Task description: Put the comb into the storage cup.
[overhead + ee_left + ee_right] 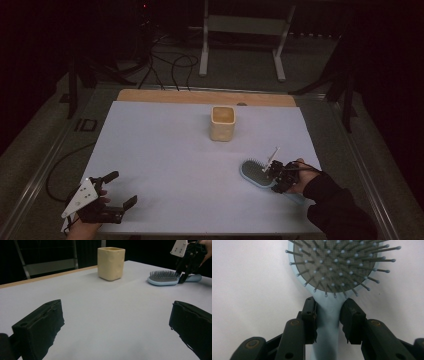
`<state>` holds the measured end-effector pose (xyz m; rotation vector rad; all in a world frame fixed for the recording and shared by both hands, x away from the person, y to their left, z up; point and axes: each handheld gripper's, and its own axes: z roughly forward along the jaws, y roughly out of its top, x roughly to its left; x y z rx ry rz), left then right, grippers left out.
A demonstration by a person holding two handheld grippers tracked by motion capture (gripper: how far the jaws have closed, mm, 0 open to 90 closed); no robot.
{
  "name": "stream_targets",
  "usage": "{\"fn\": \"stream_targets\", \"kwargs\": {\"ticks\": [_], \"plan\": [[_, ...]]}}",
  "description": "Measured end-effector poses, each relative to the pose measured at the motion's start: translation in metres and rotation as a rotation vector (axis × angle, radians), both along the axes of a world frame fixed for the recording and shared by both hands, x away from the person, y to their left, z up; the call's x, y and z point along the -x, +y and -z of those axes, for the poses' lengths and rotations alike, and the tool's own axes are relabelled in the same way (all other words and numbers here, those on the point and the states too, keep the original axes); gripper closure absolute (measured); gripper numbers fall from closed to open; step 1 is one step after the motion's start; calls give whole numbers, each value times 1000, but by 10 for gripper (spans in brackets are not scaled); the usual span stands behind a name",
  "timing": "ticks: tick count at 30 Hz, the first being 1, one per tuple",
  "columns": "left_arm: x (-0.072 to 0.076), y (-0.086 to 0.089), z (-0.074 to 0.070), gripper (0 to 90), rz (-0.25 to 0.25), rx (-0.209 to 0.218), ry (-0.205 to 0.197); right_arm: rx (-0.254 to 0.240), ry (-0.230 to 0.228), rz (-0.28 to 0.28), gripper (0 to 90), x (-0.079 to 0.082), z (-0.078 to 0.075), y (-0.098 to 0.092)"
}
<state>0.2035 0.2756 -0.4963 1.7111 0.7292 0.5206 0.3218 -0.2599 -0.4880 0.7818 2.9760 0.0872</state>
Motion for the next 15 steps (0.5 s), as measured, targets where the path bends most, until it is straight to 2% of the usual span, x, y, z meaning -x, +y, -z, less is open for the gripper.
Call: {"fn": "stream_targets", "kwargs": {"ticks": [10, 12, 15], "plan": [[0, 0, 0, 0, 4, -2, 3, -17, -26, 22, 700, 5, 1, -2], [0, 0, 1, 0, 3, -3, 4, -29, -41, 18, 702, 6, 1, -3], [0, 0, 1, 0, 2, -3, 4, -53, -61, 44, 703, 9, 1, -7]]}}
